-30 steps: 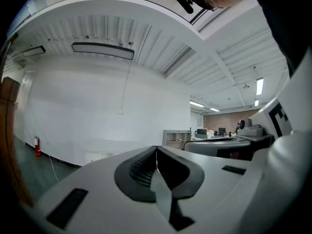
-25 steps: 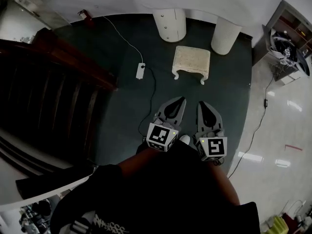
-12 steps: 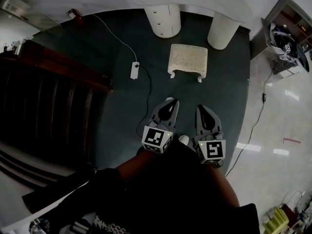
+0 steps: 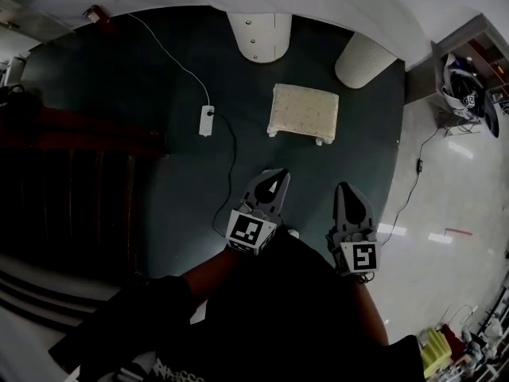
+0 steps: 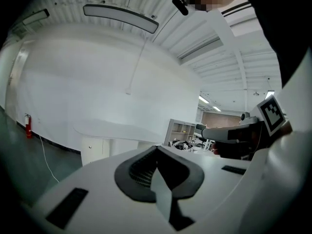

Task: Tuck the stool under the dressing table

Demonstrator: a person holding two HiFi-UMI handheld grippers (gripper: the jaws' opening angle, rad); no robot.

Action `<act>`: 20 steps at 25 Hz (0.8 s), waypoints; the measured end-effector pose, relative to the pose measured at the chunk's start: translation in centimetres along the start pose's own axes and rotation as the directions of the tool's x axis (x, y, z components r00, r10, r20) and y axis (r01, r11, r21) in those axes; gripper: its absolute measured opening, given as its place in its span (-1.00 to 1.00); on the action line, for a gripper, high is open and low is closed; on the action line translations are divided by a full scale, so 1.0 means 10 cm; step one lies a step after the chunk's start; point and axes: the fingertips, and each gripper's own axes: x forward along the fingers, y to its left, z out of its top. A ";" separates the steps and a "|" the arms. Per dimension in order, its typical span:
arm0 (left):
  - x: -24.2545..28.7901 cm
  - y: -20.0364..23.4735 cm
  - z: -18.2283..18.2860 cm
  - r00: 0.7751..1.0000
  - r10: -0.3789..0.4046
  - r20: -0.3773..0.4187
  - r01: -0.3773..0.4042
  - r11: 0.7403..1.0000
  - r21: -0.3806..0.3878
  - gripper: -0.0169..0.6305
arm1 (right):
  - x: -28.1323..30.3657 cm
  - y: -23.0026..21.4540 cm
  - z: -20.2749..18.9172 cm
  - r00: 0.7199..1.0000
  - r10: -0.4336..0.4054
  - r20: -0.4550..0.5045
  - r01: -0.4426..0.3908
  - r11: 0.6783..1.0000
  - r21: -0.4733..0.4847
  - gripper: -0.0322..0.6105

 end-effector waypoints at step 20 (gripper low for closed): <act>1.33 1.50 -0.18 0.996 0.060 -0.073 -0.058 0.998 0.031 -0.90 | 1.28 -1.32 -0.63 0.981 -0.136 -0.135 0.152 0.981 0.116 -0.78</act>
